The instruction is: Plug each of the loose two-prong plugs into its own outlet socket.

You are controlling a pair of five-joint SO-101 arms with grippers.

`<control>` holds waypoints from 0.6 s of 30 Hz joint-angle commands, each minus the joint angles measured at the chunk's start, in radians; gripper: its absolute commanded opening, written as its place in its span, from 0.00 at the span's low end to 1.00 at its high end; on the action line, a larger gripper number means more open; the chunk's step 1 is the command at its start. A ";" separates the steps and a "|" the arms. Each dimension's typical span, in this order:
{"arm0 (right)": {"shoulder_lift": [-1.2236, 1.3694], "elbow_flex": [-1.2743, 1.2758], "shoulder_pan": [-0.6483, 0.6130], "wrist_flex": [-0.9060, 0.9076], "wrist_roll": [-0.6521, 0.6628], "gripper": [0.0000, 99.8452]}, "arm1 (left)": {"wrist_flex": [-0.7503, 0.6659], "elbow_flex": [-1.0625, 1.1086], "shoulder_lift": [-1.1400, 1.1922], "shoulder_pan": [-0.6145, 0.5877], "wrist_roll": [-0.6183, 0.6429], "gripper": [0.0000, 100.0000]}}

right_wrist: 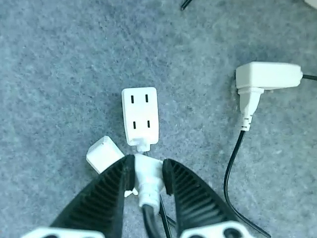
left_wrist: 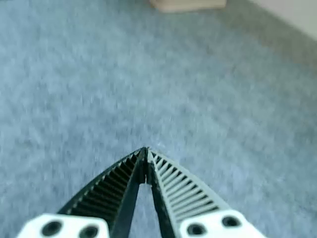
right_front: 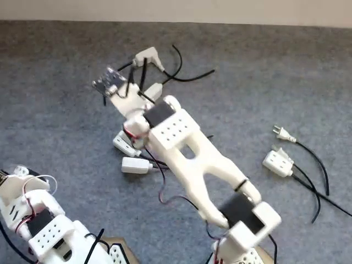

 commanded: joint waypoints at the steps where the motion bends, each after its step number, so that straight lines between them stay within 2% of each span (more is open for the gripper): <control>1: 0.097 -0.318 -0.012 0.156 0.014 0.01 | 0.201 -0.081 0.001 0.104 0.009 0.01; 4: 0.203 -0.486 -0.013 0.254 0.008 0.01 | 0.281 -0.096 -0.007 0.188 0.003 0.01; 7: 0.288 -0.581 -0.015 0.305 0.006 0.01 | 0.287 -0.102 -0.007 0.177 0.003 0.01; 11: 0.360 -0.622 -0.045 0.302 0.006 0.01 | 0.319 -0.136 0.001 0.128 -0.028 0.01; 14: 0.418 -0.627 -0.091 0.300 0.012 0.01 | 0.434 -0.188 0.001 0.163 -0.075 0.01; 18: 0.473 -0.631 -0.107 0.263 0.012 0.01 | 0.456 -0.194 0.001 0.220 -0.123 0.01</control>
